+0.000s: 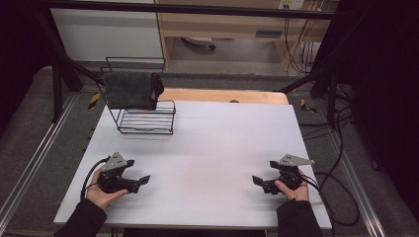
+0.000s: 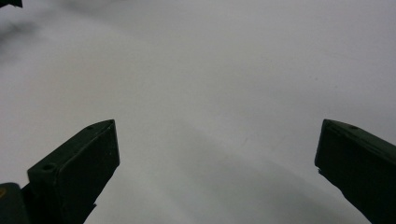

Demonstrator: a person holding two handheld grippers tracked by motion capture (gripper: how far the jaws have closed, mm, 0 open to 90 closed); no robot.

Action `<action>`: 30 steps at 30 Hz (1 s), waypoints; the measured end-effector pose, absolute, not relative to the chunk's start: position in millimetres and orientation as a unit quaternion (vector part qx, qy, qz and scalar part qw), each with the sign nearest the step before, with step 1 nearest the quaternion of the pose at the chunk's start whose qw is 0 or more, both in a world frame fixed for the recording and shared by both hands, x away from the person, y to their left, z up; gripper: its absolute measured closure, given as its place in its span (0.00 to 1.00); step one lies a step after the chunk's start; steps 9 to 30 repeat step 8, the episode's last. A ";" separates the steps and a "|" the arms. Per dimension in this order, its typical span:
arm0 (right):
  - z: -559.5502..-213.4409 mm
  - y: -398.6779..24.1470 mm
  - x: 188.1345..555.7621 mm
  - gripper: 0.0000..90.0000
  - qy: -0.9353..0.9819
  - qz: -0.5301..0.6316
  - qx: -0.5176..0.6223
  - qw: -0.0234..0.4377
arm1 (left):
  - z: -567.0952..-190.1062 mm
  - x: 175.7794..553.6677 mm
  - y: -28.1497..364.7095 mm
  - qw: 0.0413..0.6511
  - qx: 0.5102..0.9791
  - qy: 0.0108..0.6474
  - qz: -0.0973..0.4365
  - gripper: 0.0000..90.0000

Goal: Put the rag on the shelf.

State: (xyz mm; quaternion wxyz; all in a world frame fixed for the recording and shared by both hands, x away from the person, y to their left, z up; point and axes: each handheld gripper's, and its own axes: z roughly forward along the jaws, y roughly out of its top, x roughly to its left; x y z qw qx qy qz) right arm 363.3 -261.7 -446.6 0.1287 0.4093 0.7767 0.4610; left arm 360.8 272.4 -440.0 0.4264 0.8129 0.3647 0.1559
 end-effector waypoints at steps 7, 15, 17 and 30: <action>-449.7 -260.1 362.7 0.01 0.784 0.450 0.409 0.124 | -440.9 359.1 271.9 0.427 0.814 0.363 0.153 0.13; -449.7 -260.2 362.8 0.01 0.785 0.449 0.408 0.124 | -441.3 359.1 271.6 0.426 0.815 0.362 0.153 0.13; -449.7 -260.2 362.8 0.01 0.785 0.449 0.408 0.124 | -441.3 359.1 271.6 0.426 0.815 0.362 0.153 0.13; -449.7 -260.2 362.8 0.01 0.785 0.449 0.408 0.124 | -441.3 359.1 271.6 0.426 0.815 0.362 0.153 0.13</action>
